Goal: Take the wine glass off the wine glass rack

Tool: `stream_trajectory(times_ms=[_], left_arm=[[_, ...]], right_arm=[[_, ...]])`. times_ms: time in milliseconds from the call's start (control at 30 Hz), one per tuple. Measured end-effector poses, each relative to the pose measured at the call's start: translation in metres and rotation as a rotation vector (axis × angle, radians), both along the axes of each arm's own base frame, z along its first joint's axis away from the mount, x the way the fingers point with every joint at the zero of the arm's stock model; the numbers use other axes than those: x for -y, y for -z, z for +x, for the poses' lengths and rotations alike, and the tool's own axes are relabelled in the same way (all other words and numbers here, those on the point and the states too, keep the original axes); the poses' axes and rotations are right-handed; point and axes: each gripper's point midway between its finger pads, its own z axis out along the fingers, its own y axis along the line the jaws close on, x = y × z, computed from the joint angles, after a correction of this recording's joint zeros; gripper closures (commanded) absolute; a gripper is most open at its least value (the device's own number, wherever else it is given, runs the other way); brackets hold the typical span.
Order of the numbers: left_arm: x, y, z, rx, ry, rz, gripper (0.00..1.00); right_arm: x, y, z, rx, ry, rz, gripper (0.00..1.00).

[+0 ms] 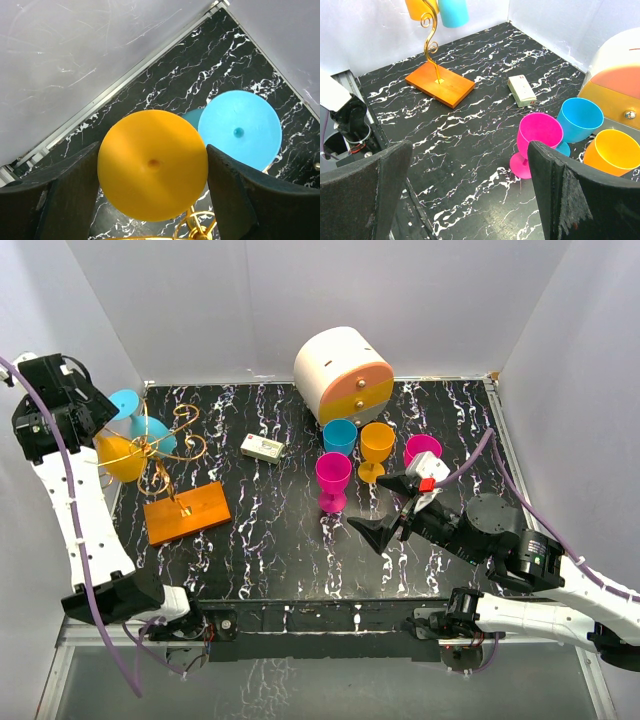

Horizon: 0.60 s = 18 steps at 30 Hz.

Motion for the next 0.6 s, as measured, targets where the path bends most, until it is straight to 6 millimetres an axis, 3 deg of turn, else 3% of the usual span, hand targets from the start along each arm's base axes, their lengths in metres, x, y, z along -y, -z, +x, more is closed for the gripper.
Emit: stream_trajectory(times_ms=[300, 600], left_arm=[[0.017, -0.008, -0.018, 0.06, 0.044, -0.013, 0.42], [0.019, -0.007, -0.046, 0.052, -0.001, 0.008, 0.43]], right_arm=[[0.0, 0.0, 0.0, 0.0, -0.001, 0.0, 0.02], [-0.001, 0.0, -0.001, 0.0, -0.005, 0.0, 0.02]])
